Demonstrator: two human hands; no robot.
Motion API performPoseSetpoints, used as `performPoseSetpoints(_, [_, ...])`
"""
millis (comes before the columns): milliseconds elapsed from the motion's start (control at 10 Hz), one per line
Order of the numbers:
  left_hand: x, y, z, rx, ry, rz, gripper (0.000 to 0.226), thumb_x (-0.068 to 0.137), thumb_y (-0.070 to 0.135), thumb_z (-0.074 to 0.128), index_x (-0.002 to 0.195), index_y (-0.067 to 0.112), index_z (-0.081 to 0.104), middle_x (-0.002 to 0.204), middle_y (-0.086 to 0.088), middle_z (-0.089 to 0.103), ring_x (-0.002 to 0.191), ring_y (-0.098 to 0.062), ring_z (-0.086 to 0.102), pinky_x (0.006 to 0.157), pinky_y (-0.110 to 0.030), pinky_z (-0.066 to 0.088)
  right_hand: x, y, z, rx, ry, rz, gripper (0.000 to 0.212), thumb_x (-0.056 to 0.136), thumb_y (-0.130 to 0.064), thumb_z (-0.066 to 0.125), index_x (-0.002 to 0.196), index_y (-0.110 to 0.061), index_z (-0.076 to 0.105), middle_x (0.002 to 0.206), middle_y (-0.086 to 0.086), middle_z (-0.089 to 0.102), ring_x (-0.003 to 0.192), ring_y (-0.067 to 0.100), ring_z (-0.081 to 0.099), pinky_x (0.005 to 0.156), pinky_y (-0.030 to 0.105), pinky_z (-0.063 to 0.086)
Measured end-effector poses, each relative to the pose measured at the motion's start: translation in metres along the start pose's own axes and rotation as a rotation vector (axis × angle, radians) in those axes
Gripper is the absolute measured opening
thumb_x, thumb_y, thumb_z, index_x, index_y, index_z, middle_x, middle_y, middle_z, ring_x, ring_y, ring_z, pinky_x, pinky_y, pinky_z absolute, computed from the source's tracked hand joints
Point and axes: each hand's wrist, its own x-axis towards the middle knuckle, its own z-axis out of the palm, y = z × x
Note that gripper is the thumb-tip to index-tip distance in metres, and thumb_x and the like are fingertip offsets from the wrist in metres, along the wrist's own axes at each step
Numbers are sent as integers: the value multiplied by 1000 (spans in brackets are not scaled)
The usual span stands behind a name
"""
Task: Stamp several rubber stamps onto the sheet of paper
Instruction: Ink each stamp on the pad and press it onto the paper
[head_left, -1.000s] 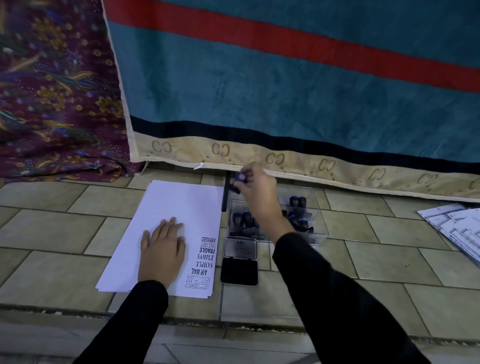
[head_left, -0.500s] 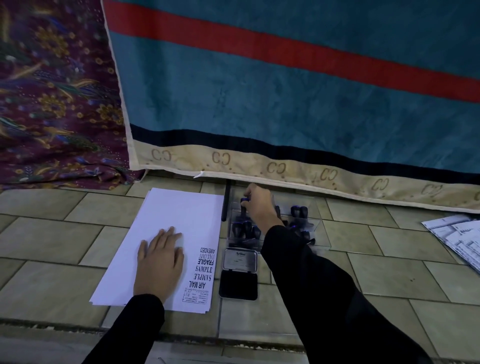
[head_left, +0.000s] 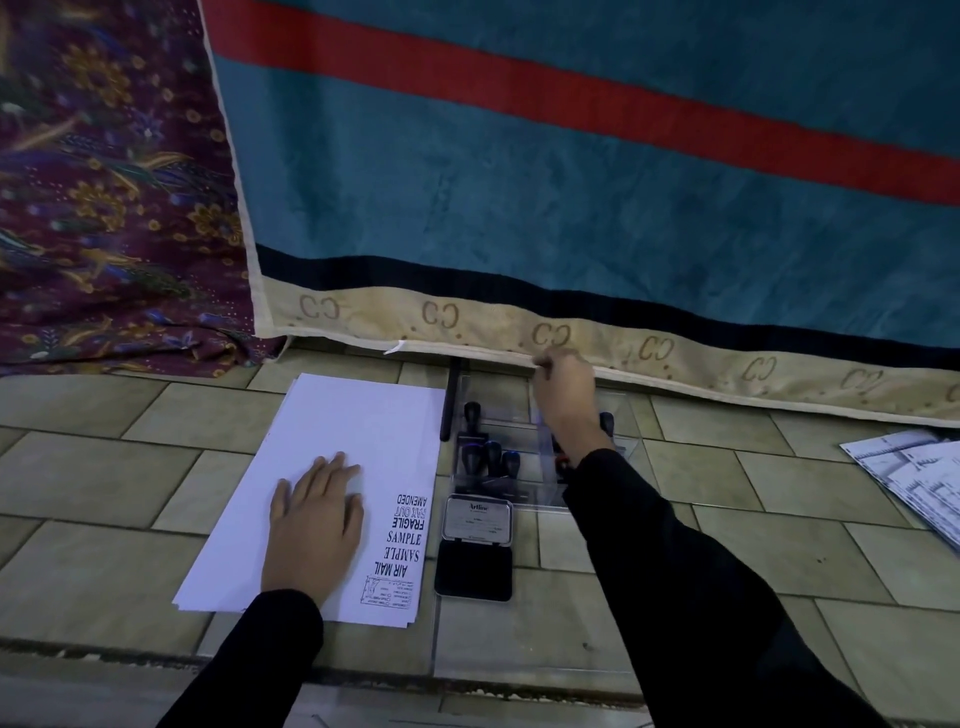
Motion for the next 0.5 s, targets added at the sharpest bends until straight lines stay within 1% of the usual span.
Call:
performPoseSetpoints(100, [0, 0, 1, 2, -3, 2, 39, 98, 24, 40, 136, 23, 47, 153, 4, 36, 145, -14, 24, 120, -45, 8, 5, 29, -15, -134, -26, 139, 25, 80, 10, 45, 87, 0, 66, 99, 18, 66, 92, 31, 62, 77, 33, 52])
performPoseSetpoints(200, [1, -1, 1, 7, -3, 1, 39, 98, 24, 41, 136, 22, 47, 153, 4, 36, 144, -14, 25, 119, -46, 9, 1, 41, -12, -249, -218, 213, 23, 84, 7, 49, 96, 4, 68, 103, 20, 68, 95, 32, 64, 81, 37, 55])
performPoseSetpoints(300, [0, -1, 1, -2, -1, 4, 39, 98, 24, 41, 136, 22, 48, 152, 4, 37, 144, -14, 25, 119, -46, 9, 0, 35, -9, -306, -331, 179, 19, 86, -1, 53, 96, -1, 70, 100, 18, 69, 97, 33, 64, 79, 35, 54])
performPoseSetpoints(400, [1, -3, -1, -56, -4, -5, 37, 98, 24, 43, 135, 25, 49, 152, 7, 37, 144, -11, 24, 119, -42, 6, 2, 28, -7, -337, -401, 160, 18, 86, -5, 54, 91, -4, 72, 97, 17, 70, 95, 32, 64, 73, 31, 50])
performPoseSetpoints(500, [2, -4, -4, -139, 9, -20, 36, 97, 21, 47, 132, 26, 52, 150, 9, 40, 143, -9, 25, 119, -38, 3, 3, 28, -7, -299, -378, 196, 15, 86, -4, 58, 90, -6, 72, 96, 15, 70, 85, 28, 64, 66, 26, 45])
